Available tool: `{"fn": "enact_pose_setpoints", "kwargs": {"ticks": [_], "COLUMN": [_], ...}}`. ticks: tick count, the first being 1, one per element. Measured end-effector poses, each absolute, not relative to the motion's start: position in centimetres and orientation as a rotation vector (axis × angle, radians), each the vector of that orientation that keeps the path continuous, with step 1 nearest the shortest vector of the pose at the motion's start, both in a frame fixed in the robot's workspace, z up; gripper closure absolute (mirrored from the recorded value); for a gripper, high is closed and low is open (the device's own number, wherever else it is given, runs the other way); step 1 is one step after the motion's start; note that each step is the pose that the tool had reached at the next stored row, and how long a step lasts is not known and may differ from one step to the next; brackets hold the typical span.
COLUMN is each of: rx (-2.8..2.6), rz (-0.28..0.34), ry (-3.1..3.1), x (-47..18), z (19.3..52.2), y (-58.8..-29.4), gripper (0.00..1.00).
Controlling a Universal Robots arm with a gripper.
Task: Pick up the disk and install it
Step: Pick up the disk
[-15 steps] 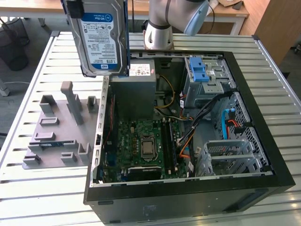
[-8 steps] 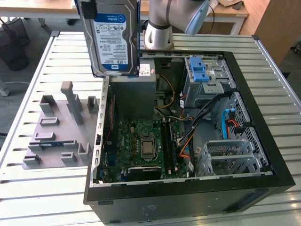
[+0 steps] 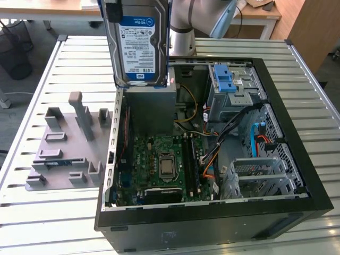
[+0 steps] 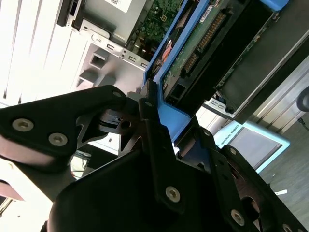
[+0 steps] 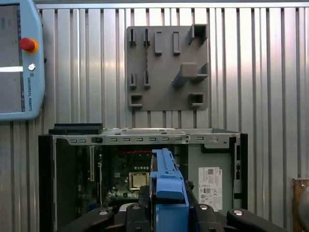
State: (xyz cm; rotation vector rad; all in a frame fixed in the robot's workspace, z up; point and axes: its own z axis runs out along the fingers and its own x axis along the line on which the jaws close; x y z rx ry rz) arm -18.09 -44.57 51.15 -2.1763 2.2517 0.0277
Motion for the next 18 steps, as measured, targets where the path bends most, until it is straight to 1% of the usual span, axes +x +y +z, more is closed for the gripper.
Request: {"fn": "enact_pose_setpoints", "kwargs": {"ticks": [12, 18], "rx": [-2.176, -2.176], "rz": [0.028, 0.028], "ry": [2.252, 2.252], "x": [-18.03, -17.76], "z": [51.15, 51.15], "y": [-44.58, -45.47], "gripper": [0.64, 0.64]}}
